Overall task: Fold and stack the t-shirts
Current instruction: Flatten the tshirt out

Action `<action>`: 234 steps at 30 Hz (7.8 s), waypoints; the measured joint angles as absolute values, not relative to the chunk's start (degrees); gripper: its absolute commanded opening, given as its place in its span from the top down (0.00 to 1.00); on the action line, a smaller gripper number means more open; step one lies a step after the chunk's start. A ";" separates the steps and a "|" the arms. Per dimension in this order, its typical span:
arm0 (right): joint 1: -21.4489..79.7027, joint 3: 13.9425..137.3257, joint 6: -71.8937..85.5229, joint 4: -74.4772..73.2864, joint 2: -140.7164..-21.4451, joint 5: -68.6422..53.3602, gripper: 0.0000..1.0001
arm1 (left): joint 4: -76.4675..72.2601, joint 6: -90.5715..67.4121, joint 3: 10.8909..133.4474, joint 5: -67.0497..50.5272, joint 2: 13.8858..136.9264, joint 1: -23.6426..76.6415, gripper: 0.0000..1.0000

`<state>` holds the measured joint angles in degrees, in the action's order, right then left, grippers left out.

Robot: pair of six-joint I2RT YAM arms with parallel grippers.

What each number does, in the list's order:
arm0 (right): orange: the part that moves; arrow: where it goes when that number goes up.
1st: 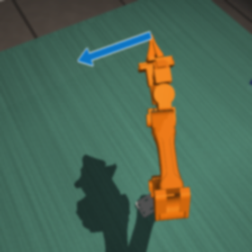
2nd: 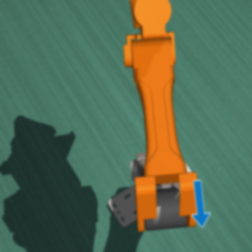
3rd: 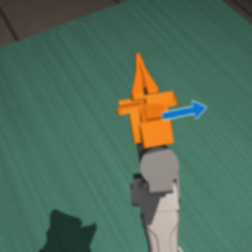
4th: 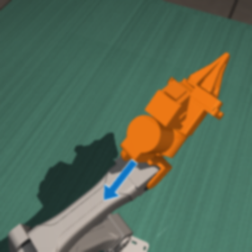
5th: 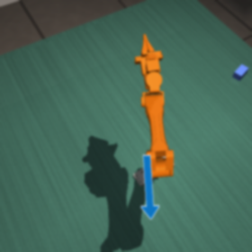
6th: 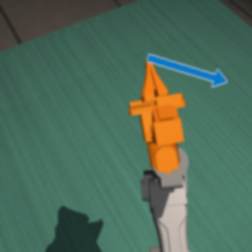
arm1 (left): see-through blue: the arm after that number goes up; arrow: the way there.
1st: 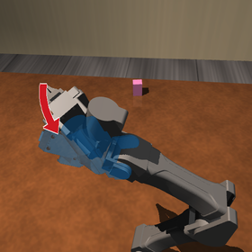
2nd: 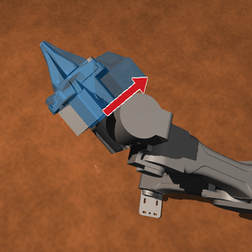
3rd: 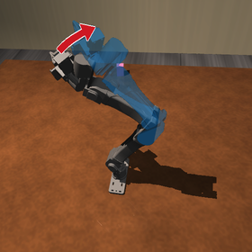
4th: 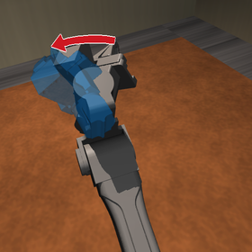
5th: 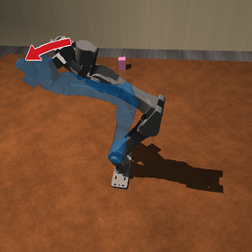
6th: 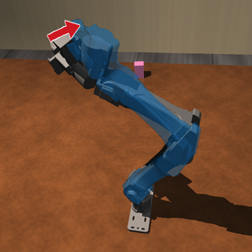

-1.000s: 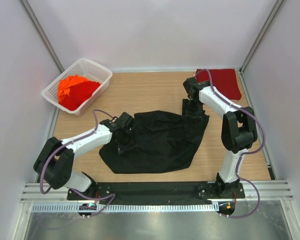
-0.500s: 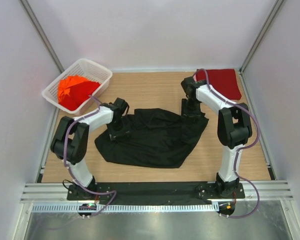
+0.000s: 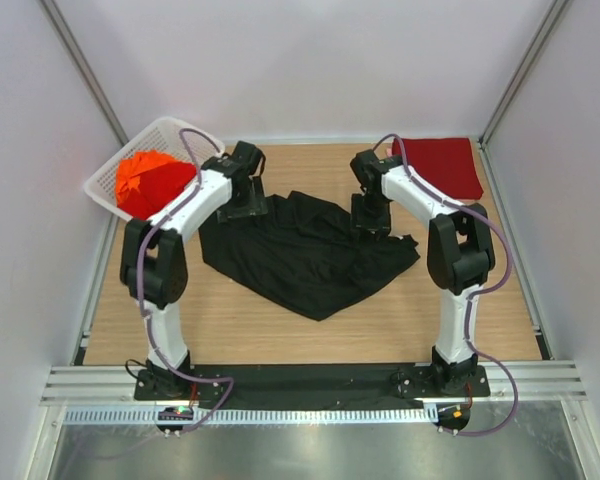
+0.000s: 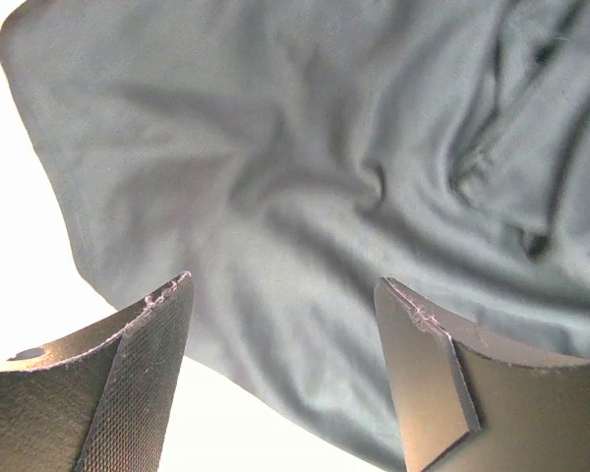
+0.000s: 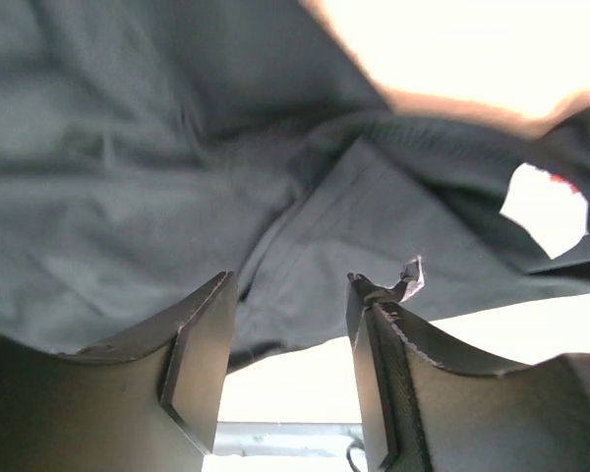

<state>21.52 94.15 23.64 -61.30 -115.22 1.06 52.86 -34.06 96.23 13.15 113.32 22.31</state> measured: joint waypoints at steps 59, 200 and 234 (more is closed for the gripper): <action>22.39 82.46 31.46 -66.41 -78.11 10.04 0.99 | 44.60 -44.58 55.70 -3.99 68.77 23.24 1.00; 24.95 74.67 28.69 -50.83 -99.31 -9.04 0.59 | 42.11 -45.56 68.25 -5.58 86.94 24.05 1.00; 29.15 74.63 29.67 -52.95 -101.71 9.04 0.99 | 50.74 -47.81 58.41 -4.05 67.37 24.27 1.00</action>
<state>29.15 74.63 29.67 -52.95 -101.71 9.04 50.74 -47.81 58.41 -4.05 67.37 24.27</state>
